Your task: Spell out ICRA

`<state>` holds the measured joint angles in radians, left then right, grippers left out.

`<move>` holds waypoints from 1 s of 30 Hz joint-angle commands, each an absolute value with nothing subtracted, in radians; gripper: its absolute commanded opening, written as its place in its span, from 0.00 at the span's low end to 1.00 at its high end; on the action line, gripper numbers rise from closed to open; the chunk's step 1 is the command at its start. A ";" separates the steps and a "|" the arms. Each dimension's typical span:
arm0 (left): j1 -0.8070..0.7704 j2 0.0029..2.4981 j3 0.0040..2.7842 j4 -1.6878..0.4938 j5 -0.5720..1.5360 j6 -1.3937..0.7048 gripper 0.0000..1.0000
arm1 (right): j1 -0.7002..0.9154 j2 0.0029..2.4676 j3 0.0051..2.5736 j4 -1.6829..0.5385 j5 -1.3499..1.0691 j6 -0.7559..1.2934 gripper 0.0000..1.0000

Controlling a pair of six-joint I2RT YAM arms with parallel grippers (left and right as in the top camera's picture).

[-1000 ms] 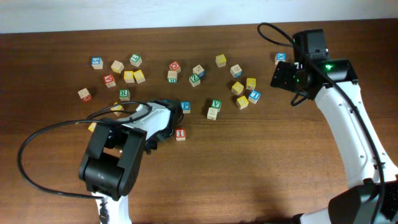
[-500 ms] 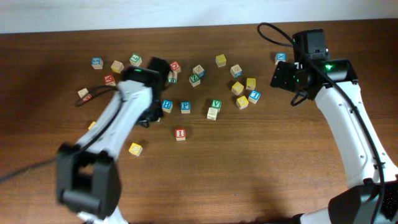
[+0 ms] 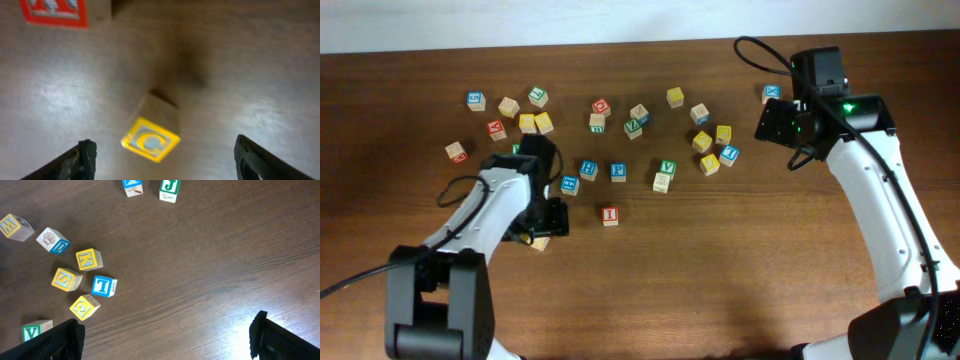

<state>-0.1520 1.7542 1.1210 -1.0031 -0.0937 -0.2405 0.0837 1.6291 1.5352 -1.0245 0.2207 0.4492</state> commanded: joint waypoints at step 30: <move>-0.100 1.752 1.103 -0.940 0.071 -0.030 0.23 | 0.083 1.630 1.548 -1.025 0.237 0.454 0.98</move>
